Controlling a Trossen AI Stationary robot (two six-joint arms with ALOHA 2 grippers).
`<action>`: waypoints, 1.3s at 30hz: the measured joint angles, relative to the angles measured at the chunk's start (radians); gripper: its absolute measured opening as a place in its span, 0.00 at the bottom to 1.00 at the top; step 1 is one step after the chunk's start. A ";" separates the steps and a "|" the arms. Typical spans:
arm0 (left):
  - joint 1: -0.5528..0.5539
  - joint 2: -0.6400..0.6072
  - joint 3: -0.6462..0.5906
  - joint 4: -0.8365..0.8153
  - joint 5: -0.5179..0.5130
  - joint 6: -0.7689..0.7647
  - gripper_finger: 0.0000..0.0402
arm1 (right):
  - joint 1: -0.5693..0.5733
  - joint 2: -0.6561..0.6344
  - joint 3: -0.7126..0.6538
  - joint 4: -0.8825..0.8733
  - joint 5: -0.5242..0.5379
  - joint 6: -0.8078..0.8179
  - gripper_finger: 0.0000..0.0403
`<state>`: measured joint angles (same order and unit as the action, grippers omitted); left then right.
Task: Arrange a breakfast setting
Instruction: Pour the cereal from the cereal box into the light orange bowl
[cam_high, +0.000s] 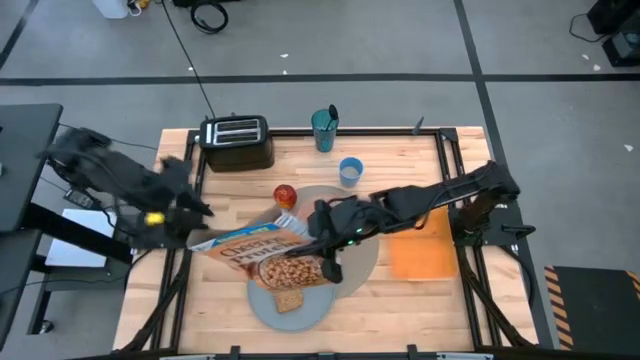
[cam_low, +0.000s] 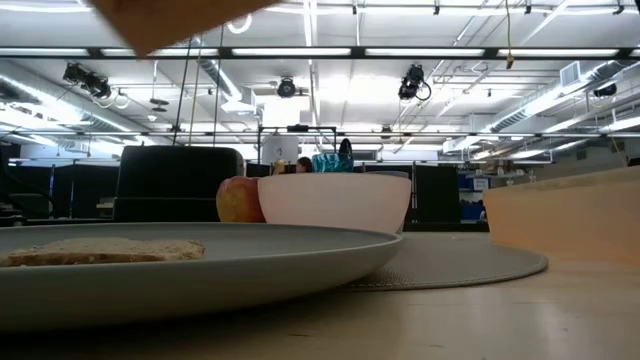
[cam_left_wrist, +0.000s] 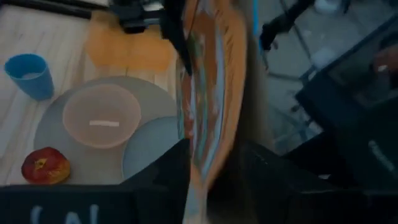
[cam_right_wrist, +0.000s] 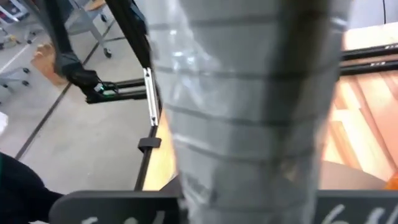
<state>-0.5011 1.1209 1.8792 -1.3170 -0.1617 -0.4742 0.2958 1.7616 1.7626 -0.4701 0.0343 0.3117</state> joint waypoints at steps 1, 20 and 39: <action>0.000 -0.022 0.000 0.000 -0.016 -0.015 0.38 | 0.002 -0.021 0.000 -0.016 -0.001 0.001 0.04; -0.002 -0.083 -0.225 0.485 -0.299 0.151 0.48 | -0.010 -0.382 0.001 -0.135 0.182 -0.098 0.03; 0.141 0.074 -0.238 0.752 -0.181 0.349 0.77 | -0.001 -0.323 0.000 -0.130 0.114 -0.095 0.03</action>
<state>-0.3602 1.1950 1.6417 -0.5645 -0.3427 -0.1251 0.2948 1.4382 1.7630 -0.6006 0.1487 0.2166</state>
